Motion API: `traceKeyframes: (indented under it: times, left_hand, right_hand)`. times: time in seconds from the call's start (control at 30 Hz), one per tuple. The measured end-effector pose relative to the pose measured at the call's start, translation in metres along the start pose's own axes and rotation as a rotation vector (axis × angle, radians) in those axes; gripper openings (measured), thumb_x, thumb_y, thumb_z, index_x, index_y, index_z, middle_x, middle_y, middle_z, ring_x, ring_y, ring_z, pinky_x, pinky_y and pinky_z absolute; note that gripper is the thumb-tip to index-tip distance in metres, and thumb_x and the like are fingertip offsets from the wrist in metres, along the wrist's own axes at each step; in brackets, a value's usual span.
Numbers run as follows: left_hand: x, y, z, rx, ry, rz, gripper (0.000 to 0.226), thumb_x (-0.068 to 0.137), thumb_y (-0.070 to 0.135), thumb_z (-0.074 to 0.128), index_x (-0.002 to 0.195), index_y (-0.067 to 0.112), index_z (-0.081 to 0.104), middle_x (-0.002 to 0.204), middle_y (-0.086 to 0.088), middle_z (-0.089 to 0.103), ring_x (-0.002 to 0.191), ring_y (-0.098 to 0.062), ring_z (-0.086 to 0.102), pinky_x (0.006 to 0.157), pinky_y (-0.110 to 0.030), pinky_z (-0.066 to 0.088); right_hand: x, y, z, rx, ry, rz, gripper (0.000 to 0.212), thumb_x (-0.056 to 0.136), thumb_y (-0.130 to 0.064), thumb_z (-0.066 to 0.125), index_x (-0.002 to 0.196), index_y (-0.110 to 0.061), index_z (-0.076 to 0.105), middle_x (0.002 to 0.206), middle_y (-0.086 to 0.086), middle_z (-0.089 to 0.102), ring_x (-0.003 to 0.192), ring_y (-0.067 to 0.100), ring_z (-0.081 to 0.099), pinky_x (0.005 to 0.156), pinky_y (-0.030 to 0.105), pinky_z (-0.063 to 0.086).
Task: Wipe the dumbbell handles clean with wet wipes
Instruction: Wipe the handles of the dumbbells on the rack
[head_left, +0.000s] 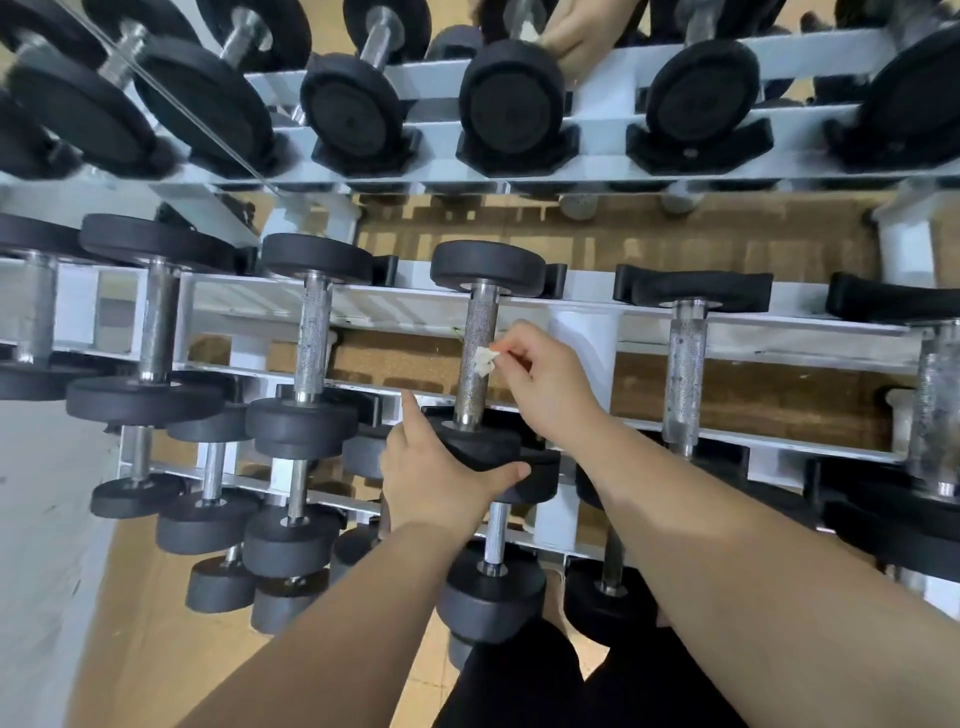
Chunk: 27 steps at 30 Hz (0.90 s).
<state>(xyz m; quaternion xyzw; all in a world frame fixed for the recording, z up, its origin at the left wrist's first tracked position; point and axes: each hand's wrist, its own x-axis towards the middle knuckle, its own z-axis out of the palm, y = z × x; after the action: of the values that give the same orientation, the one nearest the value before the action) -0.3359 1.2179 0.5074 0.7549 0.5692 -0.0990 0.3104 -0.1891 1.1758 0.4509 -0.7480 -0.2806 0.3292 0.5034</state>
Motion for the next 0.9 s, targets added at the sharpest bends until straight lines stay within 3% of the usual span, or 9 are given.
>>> traceKeyframes:
  times: [0.17, 0.27, 0.37, 0.5, 0.6, 0.7, 0.83, 0.9]
  left_hand:
    - [0.019, -0.025, -0.02, -0.156, -0.1, 0.011, 0.15, 0.044, 0.068, 0.09, 0.161, 0.024, 0.008, 0.159, -0.002, 0.034, 0.147, -0.021, 0.029, 0.119, -0.041, 0.032]
    - [0.026, -0.033, -0.031, -0.301, -0.197, 0.01, 0.147, 0.045, 0.053, 0.097, 0.161, 0.027, 0.011, 0.158, 0.003, 0.036, 0.145, -0.015, 0.034, 0.119, -0.039, 0.033]
    - [0.03, -0.036, -0.031, -0.337, -0.237, 0.013, 0.152, 0.035, 0.062, 0.096, 0.16, 0.033, 0.015, 0.155, 0.004, 0.041, 0.142, -0.015, 0.039, 0.117, -0.042, 0.038]
    - [0.031, -0.037, -0.028, -0.36, -0.234, 0.027, 0.151, 0.034, 0.061, 0.096, 0.159, 0.033, 0.017, 0.153, 0.007, 0.042, 0.14, -0.012, 0.04, 0.117, -0.041, 0.038]
    - [0.034, -0.041, -0.029, -0.365, -0.249, 0.015, 0.152, 0.031, 0.067, 0.096, 0.158, 0.04, 0.017, 0.151, 0.007, 0.045, 0.139, -0.014, 0.044, 0.115, -0.042, 0.04]
    - [0.035, -0.042, -0.028, -0.383, -0.262, 0.018, 0.149, 0.029, 0.067, 0.096, 0.155, 0.044, 0.02, 0.148, 0.008, 0.048, 0.135, -0.015, 0.048, 0.113, -0.042, 0.042]
    - [0.035, -0.043, -0.027, -0.443, -0.279, 0.021, 0.155, 0.026, 0.062, 0.098, 0.158, 0.037, 0.02, 0.14, 0.007, 0.053, 0.126, -0.013, 0.056, 0.109, -0.04, 0.047]
    - [0.035, -0.043, -0.028, -0.452, -0.284, 0.017, 0.151, 0.031, 0.055, 0.099, 0.158, 0.036, 0.02, 0.138, 0.007, 0.054, 0.125, -0.012, 0.057, 0.108, -0.039, 0.048]
  right_hand:
    - [0.029, -0.025, 0.007, 0.045, 0.04, -0.022, 0.01, 0.097, -0.019, 0.058, 0.093, -0.028, 0.062, 0.087, -0.015, 0.064, 0.085, 0.003, 0.06, 0.074, 0.023, 0.049]
    - [0.011, -0.019, 0.013, -0.02, -0.05, -0.093, 0.005, 0.094, -0.023, 0.064, 0.092, -0.027, 0.064, 0.084, -0.014, 0.062, 0.078, 0.001, 0.058, 0.07, 0.024, 0.045]
    - [-0.006, -0.013, 0.02, -0.108, -0.114, -0.154, 0.003, 0.092, -0.026, 0.068, 0.09, -0.026, 0.065, 0.085, -0.012, 0.063, 0.081, 0.003, 0.059, 0.074, 0.027, 0.049]
    - [0.02, -0.026, 0.024, -0.06, 0.086, -0.103, 0.01, 0.095, -0.028, 0.063, 0.085, -0.028, 0.061, 0.067, -0.009, 0.049, 0.067, 0.007, 0.05, 0.064, 0.027, 0.044]
    - [0.037, -0.032, 0.025, -0.042, 0.157, -0.05, 0.006, 0.095, -0.027, 0.062, 0.089, -0.028, 0.063, 0.072, -0.007, 0.048, 0.072, 0.006, 0.049, 0.069, 0.025, 0.045]
    - [0.017, -0.025, 0.02, -0.066, 0.06, -0.123, 0.003, 0.095, -0.024, 0.063, 0.093, -0.025, 0.066, 0.072, -0.012, 0.05, 0.071, 0.002, 0.049, 0.065, 0.022, 0.04]
    - [-0.022, -0.001, 0.015, -0.113, -0.205, -0.182, 0.003, 0.094, -0.023, 0.065, 0.093, -0.024, 0.068, 0.085, -0.012, 0.064, 0.083, 0.003, 0.059, 0.076, 0.028, 0.049]
    - [-0.02, 0.0, 0.016, -0.117, -0.188, -0.2, 0.004, 0.094, -0.024, 0.065, 0.09, -0.023, 0.066, 0.084, -0.014, 0.059, 0.082, 0.003, 0.056, 0.073, 0.025, 0.046]
